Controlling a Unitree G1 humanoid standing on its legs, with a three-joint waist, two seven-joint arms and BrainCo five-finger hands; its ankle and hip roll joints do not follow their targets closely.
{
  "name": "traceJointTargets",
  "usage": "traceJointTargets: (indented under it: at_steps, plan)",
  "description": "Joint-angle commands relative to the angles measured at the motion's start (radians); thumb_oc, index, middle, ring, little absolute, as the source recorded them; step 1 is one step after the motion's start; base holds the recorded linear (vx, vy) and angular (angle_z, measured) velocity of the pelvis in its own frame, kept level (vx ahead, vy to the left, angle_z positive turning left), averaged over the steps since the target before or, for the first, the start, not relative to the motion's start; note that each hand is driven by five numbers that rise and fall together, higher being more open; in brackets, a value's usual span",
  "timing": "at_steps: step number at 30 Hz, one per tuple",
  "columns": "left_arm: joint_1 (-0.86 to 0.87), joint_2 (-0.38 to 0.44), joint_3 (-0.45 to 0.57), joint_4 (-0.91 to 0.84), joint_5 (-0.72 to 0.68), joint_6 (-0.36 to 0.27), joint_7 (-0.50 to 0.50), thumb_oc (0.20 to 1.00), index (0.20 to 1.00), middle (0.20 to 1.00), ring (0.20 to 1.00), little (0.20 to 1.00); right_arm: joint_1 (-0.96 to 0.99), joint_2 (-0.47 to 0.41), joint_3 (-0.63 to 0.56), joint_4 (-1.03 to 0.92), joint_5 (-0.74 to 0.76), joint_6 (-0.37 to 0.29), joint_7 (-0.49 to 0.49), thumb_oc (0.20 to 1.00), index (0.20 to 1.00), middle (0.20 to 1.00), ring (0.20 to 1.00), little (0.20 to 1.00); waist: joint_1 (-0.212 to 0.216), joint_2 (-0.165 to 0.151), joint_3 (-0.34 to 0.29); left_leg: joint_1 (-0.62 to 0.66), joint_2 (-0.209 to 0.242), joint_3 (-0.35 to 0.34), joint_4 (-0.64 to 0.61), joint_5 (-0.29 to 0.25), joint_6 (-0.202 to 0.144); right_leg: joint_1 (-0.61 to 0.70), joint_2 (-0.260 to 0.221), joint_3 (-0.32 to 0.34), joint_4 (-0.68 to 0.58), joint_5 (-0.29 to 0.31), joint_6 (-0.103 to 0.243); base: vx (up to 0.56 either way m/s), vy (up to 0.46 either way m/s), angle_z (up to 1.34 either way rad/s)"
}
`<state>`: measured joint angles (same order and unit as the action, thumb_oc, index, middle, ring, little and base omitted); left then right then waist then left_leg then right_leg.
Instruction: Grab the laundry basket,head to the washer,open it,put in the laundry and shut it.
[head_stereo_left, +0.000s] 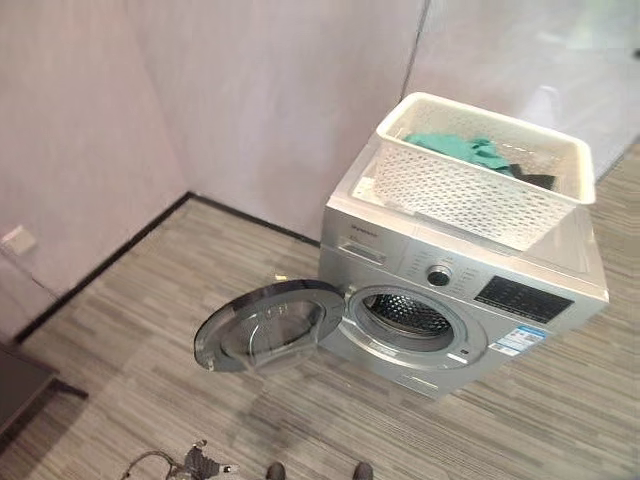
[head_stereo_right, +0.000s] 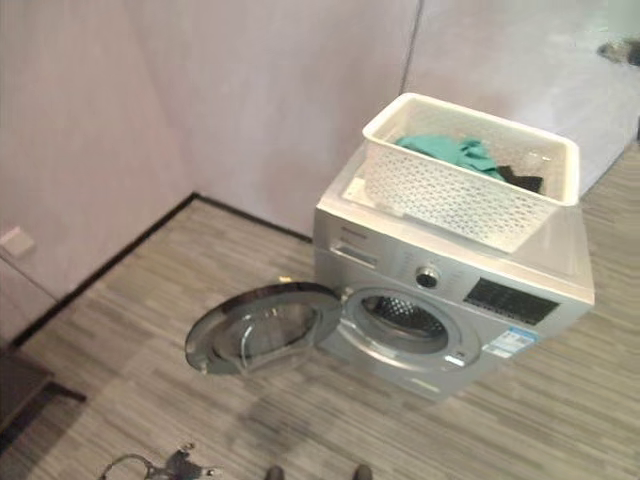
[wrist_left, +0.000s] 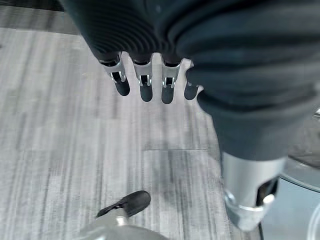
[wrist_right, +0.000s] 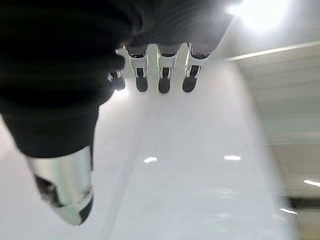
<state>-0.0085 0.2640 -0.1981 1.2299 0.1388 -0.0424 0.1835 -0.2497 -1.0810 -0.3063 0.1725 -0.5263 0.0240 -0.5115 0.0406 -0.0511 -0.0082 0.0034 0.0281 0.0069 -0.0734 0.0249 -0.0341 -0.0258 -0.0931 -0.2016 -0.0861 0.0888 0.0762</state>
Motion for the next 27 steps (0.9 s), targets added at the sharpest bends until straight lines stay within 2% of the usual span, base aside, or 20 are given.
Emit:
traceJointTargets:
  at_steps: [1, 3, 5, 6, 7, 9, 11, 14, 15, 18, 19, 20, 22, 23, 24, 25, 27]
  plan:
    - [-0.065, -0.006, -0.001, 0.091, 0.060, 0.004, 0.028, 1.000, 1.000, 1.000, 1.000, 1.000, -0.029, 0.071, -0.011, 0.033, 0.014, 0.001, -0.089, 1.000, 1.000, 1.000, 1.000, 1.000, -0.007, -0.004, 0.041, -0.020, 0.047, -0.024, 0.005, 0.000, -0.014, 0.030, -0.018, -0.011, 0.058, -0.112, 0.057, 0.01, -0.061, -0.07]
    - [-0.056, -0.017, 0.004, 0.094, 0.086, 0.005, 0.031, 1.000, 1.000, 1.000, 1.000, 1.000, 0.186, 0.204, -0.152, -0.023, 0.021, -0.014, -0.113, 1.000, 1.000, 1.000, 1.000, 1.000, -0.026, 0.002, 0.038, -0.009, 0.052, -0.022, 0.005, -0.002, -0.015, 0.038, -0.007, -0.007, 0.059, -0.121, 0.051, 0.02, -0.065, -0.12]
    - [-0.046, -0.033, -0.001, 0.101, 0.109, 0.004, 0.028, 1.000, 1.000, 1.000, 1.000, 1.000, 0.318, 0.315, -0.217, -0.012, 0.055, -0.029, -0.145, 1.000, 1.000, 1.000, 1.000, 1.000, -0.040, 0.012, 0.034, -0.002, 0.058, -0.018, 0.010, -0.005, -0.016, 0.046, 0.000, -0.005, 0.055, -0.125, 0.047, 0.04, -0.053, -0.03]
    - [-0.045, -0.031, -0.005, 0.101, 0.109, 0.004, 0.028, 1.000, 1.000, 1.000, 1.000, 1.000, 0.325, 0.318, -0.221, -0.015, 0.055, -0.030, -0.146, 1.000, 1.000, 1.000, 1.000, 1.000, -0.038, 0.011, 0.030, 0.003, 0.060, -0.019, 0.007, -0.013, -0.017, 0.050, 0.002, -0.004, 0.053, -0.133, 0.048, -0.01, -0.049, -0.14]
    - [-0.042, -0.043, -0.003, 0.098, 0.107, 0.006, 0.038, 1.000, 1.000, 1.000, 1.000, 1.000, 0.364, 0.428, -0.191, -0.003, 0.132, -0.076, -0.137, 1.000, 1.000, 1.000, 1.000, 1.000, -0.054, 0.026, 0.038, -0.002, 0.062, -0.012, 0.023, -0.006, -0.017, 0.043, 0.006, 0.007, 0.063, -0.131, 0.042, -0.02, -0.038, -0.32]
    - [-0.040, -0.052, 0.011, 0.093, 0.101, 0.005, 0.037, 1.000, 1.000, 1.000, 1.000, 1.000, 0.426, 0.484, -0.189, 0.025, 0.152, -0.071, -0.137, 1.000, 1.000, 1.000, 1.000, 1.000, -0.071, 0.036, 0.044, 0.003, 0.064, -0.003, 0.034, -0.012, -0.017, 0.043, 0.010, 0.018, 0.072, -0.136, 0.036, -0.03, -0.040, -0.35]
    - [-0.042, -0.059, 0.009, 0.095, 0.091, 0.001, 0.046, 1.000, 1.000, 1.000, 1.000, 1.000, 0.464, 0.544, -0.154, 0.126, 0.245, -0.097, -0.117, 1.000, 1.000, 1.000, 1.000, 1.000, -0.090, 0.049, 0.053, 0.017, 0.067, 0.011, 0.055, -0.031, -0.020, 0.050, 0.017, 0.037, 0.080, -0.150, 0.031, 0.03, -0.045, -0.20]
    - [-0.047, -0.061, 0.011, 0.096, 0.075, 0.002, 0.055, 1.000, 1.000, 1.000, 1.000, 1.000, 0.472, 0.563, -0.089, 0.226, 0.305, -0.122, -0.085, 1.000, 1.000, 1.000, 1.000, 1.000, -0.102, 0.056, 0.071, 0.017, 0.067, 0.025, 0.103, -0.050, -0.024, 0.057, 0.022, 0.052, 0.090, -0.156, 0.023, -0.01, -0.047, -0.17]
    - [-0.060, -0.063, 0.001, 0.092, 0.064, -0.002, 0.058, 1.000, 1.000, 1.000, 1.000, 1.000, 0.454, 0.560, -0.005, 0.392, 0.351, -0.118, -0.046, 1.000, 1.000, 1.000, 1.000, 1.000, -0.110, 0.061, 0.094, 0.006, 0.065, 0.035, 0.169, -0.067, -0.031, 0.060, 0.026, 0.069, 0.098, -0.157, 0.015, -0.06, -0.081, -0.08]
    - [-0.077, -0.060, -0.003, 0.082, 0.050, -0.005, 0.062, 1.000, 1.000, 1.000, 1.000, 1.000, 0.427, 0.558, 0.117, 0.576, 0.387, -0.117, 0.036, 1.000, 1.000, 1.000, 1.000, 1.000, -0.120, 0.062, 0.119, -0.014, 0.070, 0.045, 0.243, -0.074, -0.046, 0.069, 0.036, 0.082, 0.099, -0.160, -0.002, -0.03, -0.114, -0.17]
    - [-0.083, -0.055, -0.012, 0.072, 0.047, -0.008, 0.065, 1.000, 1.000, 1.000, 1.000, 1.000, 0.419, 0.565, 0.171, 0.660, 0.401, -0.115, 0.076, 1.000, 1.000, 1.000, 1.000, 1.000, -0.117, 0.062, 0.131, -0.029, 0.073, 0.041, 0.284, -0.061, -0.052, 0.074, 0.043, 0.084, 0.102, -0.164, -0.012, -0.02, -0.092, -0.27]
    - [-0.083, -0.053, -0.010, 0.071, 0.047, -0.008, 0.065, 1.000, 1.000, 1.000, 1.000, 1.000, 0.412, 0.564, 0.176, 0.669, 0.404, -0.120, 0.076, 1.000, 1.000, 1.000, 1.000, 1.000, -0.120, 0.062, 0.132, -0.032, 0.074, 0.039, 0.290, -0.064, -0.053, 0.074, 0.045, 0.083, 0.103, -0.164, -0.012, -0.03, -0.154, -0.20]
    - [-0.087, -0.028, -0.018, 0.042, 0.051, -0.010, 0.068, 1.000, 1.000, 1.000, 1.000, 1.000, 0.420, 0.579, 0.253, 0.731, 0.424, -0.129, 0.149, 1.000, 1.000, 1.000, 1.000, 1.000, -0.118, 0.060, 0.159, -0.097, 0.085, 0.010, 0.409, 0.002, -0.073, 0.096, 0.068, 0.081, 0.095, -0.171, -0.041, -0.02, -0.191, -0.02]
    - [-0.082, -0.014, -0.015, 0.026, 0.055, -0.011, 0.067, 1.000, 1.000, 1.000, 1.000, 1.000, 0.433, 0.584, 0.283, 0.687, 0.417, -0.133, 0.182, 1.000, 1.000, 1.000, 1.000, 1.000, -0.116, 0.059, 0.168, -0.123, 0.086, -0.010, 0.464, 0.034, -0.078, 0.106, 0.077, 0.082, 0.091, -0.172, -0.052, 0.01, -0.128, -0.03]
    - [-0.080, -0.013, -0.015, 0.025, 0.056, -0.010, 0.066, 1.000, 1.000, 1.000, 1.000, 1.000, 0.435, 0.585, 0.283, 0.685, 0.416, -0.132, 0.183, 1.000, 1.000, 1.000, 1.000, 1.000, -0.118, 0.059, 0.168, -0.127, 0.087, -0.014, 0.470, 0.032, -0.079, 0.106, 0.078, 0.080, 0.090, -0.171, -0.053, 0.04, -0.192, 0.21]
    - [-0.074, 0.016, -0.001, 0.019, 0.062, -0.011, 0.065, 1.000, 1.000, 1.000, 1.000, 1.000, 0.462, 0.577, 0.327, 0.622, 0.413, -0.151, 0.254, 1.000, 1.000, 1.000, 1.000, 1.000, -0.112, 0.048, 0.195, -0.182, 0.059, -0.037, 0.600, 0.054, -0.071, 0.125, 0.087, 0.087, 0.091, -0.179, -0.068, 0.04, -0.124, 0.26]
    - [-0.076, 0.026, 0.002, 0.020, 0.062, -0.012, 0.065, 1.000, 1.000, 1.000, 1.000, 1.000, 0.459, 0.563, 0.336, 0.604, 0.398, -0.151, 0.262, 1.000, 1.000, 1.000, 1.000, 1.000, -0.113, 0.046, 0.201, -0.200, 0.053, -0.035, 0.594, 0.063, -0.069, 0.129, 0.090, 0.082, 0.092, -0.188, -0.069, 0.07, -0.084, 0.12]
